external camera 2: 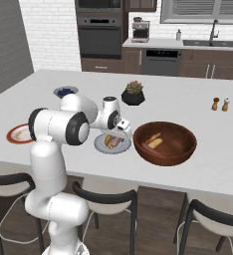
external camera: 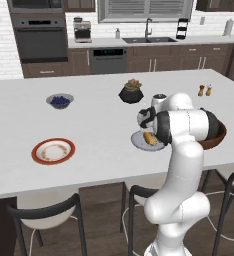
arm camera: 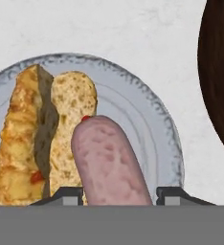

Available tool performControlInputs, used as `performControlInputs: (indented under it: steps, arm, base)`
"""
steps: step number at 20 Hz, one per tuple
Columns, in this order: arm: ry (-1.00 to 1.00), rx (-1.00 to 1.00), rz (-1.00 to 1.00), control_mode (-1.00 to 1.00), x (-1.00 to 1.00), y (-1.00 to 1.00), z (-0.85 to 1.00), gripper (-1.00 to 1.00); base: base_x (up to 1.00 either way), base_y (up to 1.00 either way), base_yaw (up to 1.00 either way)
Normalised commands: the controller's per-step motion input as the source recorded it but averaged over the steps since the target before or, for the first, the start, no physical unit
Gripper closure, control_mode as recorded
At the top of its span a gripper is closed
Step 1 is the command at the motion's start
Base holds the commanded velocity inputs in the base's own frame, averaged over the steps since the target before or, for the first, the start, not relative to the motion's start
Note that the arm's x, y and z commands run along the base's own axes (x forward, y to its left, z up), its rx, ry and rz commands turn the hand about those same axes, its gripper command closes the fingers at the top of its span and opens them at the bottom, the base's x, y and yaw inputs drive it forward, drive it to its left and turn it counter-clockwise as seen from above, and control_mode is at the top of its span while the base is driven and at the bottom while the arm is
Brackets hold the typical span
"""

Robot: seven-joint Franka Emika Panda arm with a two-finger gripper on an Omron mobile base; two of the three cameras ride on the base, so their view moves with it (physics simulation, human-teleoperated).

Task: Place one bun and one sausage from the bowl on each plate.

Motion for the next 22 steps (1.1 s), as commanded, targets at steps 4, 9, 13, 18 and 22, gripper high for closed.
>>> performControlInputs:
  steps: [4,9,13,18,22]
  arm:
    - [0.00,0.00,-0.11,-1.00,-0.03,-0.03,0.04,1.00]
    - [0.00,0.00,-0.12,-1.00,-0.24,-0.03,-0.07,1.00]
    - [0.00,0.00,-0.01,-1.00,-0.09,-0.01,-0.19,-1.00]
    - [-0.03,0.00,0.00,-1.00,0.15,0.00,0.07,-1.00]
    - [-0.10,0.07,-0.01,-1.00,0.24,-0.02,0.66,-1.00]
  base:
    - [0.00,0.00,0.00]
    - [0.00,0.00,0.00]
    - [0.00,0.00,0.00]
    - [0.00,0.00,0.00]
    - [0.00,0.00,0.00]
